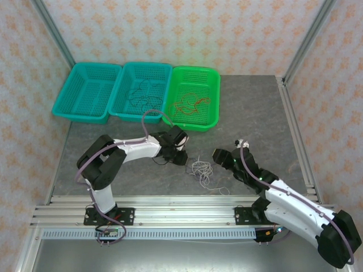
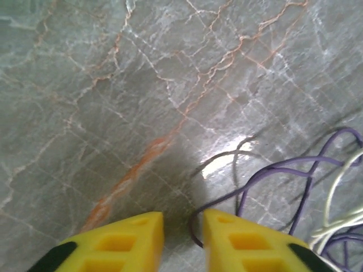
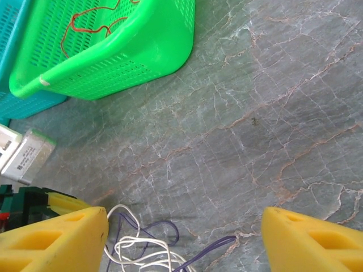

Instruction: Untangle the cables

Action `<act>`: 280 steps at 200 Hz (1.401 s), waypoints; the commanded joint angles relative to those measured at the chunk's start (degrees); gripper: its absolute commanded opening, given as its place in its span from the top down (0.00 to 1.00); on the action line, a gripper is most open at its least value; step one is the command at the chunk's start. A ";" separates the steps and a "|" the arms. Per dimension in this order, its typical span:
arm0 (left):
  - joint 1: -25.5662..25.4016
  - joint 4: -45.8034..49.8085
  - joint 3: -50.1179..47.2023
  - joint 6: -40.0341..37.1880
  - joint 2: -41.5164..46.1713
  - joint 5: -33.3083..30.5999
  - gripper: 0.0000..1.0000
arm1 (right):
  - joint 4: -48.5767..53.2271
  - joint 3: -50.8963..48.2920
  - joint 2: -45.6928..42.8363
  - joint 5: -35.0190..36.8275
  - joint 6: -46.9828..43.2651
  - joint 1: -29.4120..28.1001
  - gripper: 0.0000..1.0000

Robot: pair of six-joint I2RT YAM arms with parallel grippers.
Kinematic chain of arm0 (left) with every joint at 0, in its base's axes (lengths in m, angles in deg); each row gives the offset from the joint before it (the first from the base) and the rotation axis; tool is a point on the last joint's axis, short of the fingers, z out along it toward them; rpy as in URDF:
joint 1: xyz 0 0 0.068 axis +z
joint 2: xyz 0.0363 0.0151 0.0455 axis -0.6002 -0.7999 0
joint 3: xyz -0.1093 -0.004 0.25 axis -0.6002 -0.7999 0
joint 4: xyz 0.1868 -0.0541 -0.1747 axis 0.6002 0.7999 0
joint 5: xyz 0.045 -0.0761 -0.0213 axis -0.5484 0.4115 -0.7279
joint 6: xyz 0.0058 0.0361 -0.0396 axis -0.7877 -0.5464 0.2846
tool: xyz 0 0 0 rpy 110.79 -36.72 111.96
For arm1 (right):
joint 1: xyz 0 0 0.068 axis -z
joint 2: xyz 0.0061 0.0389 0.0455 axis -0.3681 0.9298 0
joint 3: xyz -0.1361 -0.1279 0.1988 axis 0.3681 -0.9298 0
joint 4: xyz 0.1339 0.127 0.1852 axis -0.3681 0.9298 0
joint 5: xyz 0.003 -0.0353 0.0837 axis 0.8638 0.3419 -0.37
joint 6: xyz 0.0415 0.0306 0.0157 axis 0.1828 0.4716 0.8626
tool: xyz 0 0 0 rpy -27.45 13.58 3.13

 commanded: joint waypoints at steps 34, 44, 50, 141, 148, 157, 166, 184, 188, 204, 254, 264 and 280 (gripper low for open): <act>-3.49 1.52 0.16 -1.05 -4.42 -9.98 1.00 | -0.42 7.14 10.26 -5.78 -6.97 -3.74 0.31; -3.46 1.03 -0.30 -0.64 -3.97 -10.61 1.00 | -1.77 7.95 12.64 -6.74 -7.56 -4.91 0.31; -3.50 0.82 -0.56 -0.47 -3.54 -10.79 1.00 | -2.43 8.42 14.16 -7.42 -7.85 -5.75 0.31; 0.64 -4.66 -6.82 2.57 17.33 -12.12 1.00 | 11.90 16.73 37.12 20.77 0.71 -13.18 0.38; 1.89 -4.73 -7.57 3.20 19.43 -12.03 1.00 | 13.91 17.32 38.02 22.50 1.89 -13.17 0.46; 3.61 -4.60 -8.53 3.92 22.30 -12.30 1.00 | 16.26 17.71 38.54 25.30 4.57 -13.13 0.58; 5.80 -3.88 -9.48 4.65 25.21 -12.91 1.00 | 18.45 17.56 38.26 28.24 7.61 -12.88 0.68; 9.71 -0.06 -10.85 5.46 30.98 -16.74 1.00 | 19.96 15.34 35.45 30.82 11.89 -11.05 0.80; 10.54 1.18 -11.02 5.55 32.02 -17.96 1.00 | 19.80 14.59 34.49 30.85 12.46 -10.47 0.82; 14.13 6.40 -11.79 5.84 35.86 -21.48 1.00 | 18.59 11.10 30.15 29.66 14.82 -6.65 0.89; 25.43 7.40 -20.76 9.30 44.40 -15.92 1.00 | 15.74 2.04 11.10 26.34 18.88 3.15 1.00; 25.53 6.23 -22.17 9.12 44.75 -14.08 1.00 | 16.85 2.24 8.13 27.11 17.48 3.65 1.00; 25.52 1.66 -24.80 7.68 44.75 -7.25 1.00 | 11.76 1.37 3.59 24.01 10.58 3.61 1.00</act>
